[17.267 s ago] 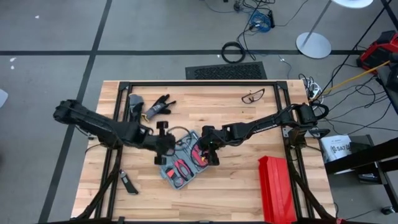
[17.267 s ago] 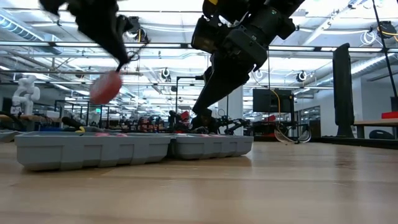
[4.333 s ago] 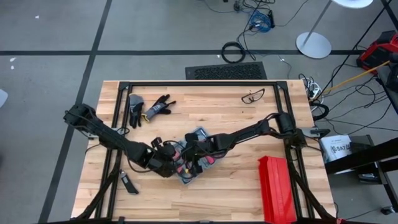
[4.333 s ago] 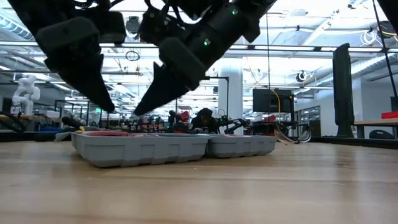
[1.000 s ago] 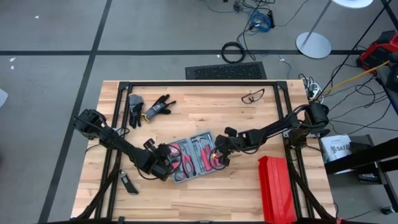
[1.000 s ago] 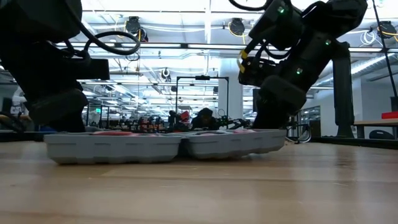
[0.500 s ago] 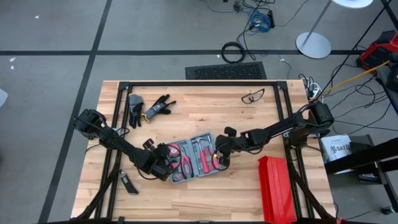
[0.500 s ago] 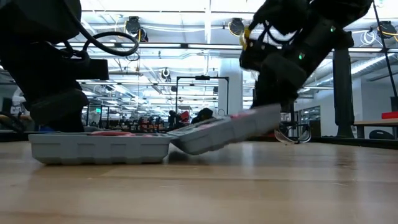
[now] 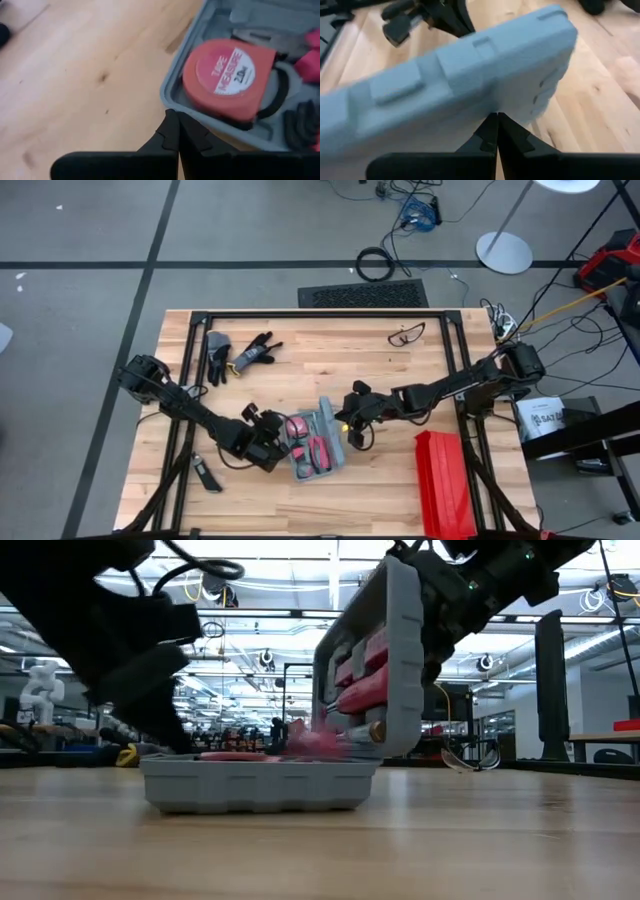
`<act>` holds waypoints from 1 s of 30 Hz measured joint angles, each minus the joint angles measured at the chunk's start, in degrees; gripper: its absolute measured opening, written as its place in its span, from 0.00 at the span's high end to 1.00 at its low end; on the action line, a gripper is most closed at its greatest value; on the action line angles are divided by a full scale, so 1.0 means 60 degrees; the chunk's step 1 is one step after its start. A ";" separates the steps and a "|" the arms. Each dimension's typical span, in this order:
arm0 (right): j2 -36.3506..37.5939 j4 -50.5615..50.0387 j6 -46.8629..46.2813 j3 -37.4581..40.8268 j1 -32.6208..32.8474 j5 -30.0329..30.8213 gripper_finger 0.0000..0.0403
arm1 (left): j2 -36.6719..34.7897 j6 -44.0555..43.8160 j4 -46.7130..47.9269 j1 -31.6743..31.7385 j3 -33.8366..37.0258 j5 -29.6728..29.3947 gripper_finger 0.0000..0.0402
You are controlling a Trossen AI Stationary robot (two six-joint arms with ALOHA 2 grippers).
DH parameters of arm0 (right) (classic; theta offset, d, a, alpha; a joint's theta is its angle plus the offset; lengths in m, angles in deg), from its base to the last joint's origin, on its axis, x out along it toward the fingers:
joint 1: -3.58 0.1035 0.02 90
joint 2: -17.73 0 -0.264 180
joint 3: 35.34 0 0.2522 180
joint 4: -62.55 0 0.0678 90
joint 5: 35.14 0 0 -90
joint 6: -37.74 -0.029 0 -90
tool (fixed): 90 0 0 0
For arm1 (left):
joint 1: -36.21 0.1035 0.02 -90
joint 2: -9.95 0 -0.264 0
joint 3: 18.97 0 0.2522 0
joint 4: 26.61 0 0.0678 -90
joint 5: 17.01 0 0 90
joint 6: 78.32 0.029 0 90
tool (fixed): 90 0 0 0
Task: Prefit tool cases
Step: Close the gray prefit tools case
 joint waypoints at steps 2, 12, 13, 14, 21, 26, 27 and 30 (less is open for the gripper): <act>0.0003 0.0051 0.0007 0.0000 0.0029 -0.0001 1.00 | -0.0013 0.0038 -0.0225 0.0042 -0.0016 -0.0064 1.00; -0.0313 -0.0069 0.0552 -0.0583 0.0162 -0.0038 1.00 | -0.0023 0.0472 -0.0837 0.0079 0.0002 -0.0141 1.00; -0.0423 -0.0059 0.0672 -0.0744 0.0162 -0.0061 1.00 | -0.0023 0.0537 -0.0922 0.0100 0.0002 -0.0144 1.00; -0.0566 -0.0045 0.0772 -0.0915 0.0162 -0.0138 1.00 | -0.0023 0.0561 -0.0972 0.0103 0.0002 -0.0141 1.00; -0.1899 -0.0715 0.1367 -0.2400 0.0158 -0.0561 1.00 | -0.0027 0.0559 -0.1065 0.0103 0.0010 -0.0293 1.00; -0.2999 -0.1919 0.1794 -0.3771 0.0251 -0.0571 1.00 | -0.0069 0.0488 -0.1018 0.0058 0.0024 -0.0795 1.00; -0.3224 -0.2135 0.1885 -0.4036 0.0288 -0.0568 1.00 | -0.0115 0.0497 -0.0965 0.0020 0.0037 -0.0997 1.00; -0.3651 -0.2780 0.2112 -0.4834 0.0389 -0.0541 1.00 | -0.0455 0.0474 -0.0566 -0.0100 0.0046 -0.1441 1.00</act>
